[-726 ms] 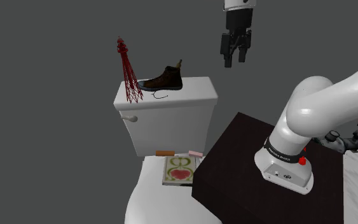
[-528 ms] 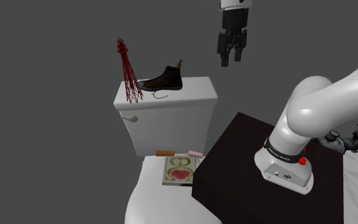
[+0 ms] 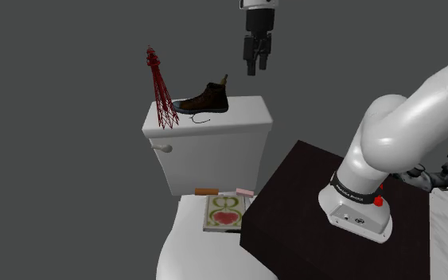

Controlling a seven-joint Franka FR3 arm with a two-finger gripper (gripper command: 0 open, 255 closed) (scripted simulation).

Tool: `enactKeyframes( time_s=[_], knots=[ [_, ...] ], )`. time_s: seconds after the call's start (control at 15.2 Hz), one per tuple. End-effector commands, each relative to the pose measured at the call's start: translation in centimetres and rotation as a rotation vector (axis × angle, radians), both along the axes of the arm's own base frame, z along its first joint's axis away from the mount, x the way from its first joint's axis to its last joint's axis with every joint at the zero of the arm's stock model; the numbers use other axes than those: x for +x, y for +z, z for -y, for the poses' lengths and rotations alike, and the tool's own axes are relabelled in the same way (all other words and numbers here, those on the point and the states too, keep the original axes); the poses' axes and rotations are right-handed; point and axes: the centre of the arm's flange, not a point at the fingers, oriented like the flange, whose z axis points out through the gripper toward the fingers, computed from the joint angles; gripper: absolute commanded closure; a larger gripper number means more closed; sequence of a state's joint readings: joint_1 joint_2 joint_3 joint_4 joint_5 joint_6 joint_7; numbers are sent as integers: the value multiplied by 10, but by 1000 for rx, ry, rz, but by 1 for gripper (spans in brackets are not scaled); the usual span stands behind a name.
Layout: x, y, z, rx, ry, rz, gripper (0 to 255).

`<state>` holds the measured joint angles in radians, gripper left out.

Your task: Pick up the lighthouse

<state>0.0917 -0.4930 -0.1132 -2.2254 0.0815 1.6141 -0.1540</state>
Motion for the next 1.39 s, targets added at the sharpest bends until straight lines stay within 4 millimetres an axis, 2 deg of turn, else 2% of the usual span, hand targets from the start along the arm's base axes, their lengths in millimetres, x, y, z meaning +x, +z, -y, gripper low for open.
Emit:
enactKeyframes(
  time_s=[0.0,0.33,0.66,1.32],
  knots=[
    [23,5,-3,9,64,26,0],
    [81,13,-19,32,214,87,0],
    [134,25,-43,54,365,148,0],
    [224,60,-113,100,666,269,0]
  ],
)
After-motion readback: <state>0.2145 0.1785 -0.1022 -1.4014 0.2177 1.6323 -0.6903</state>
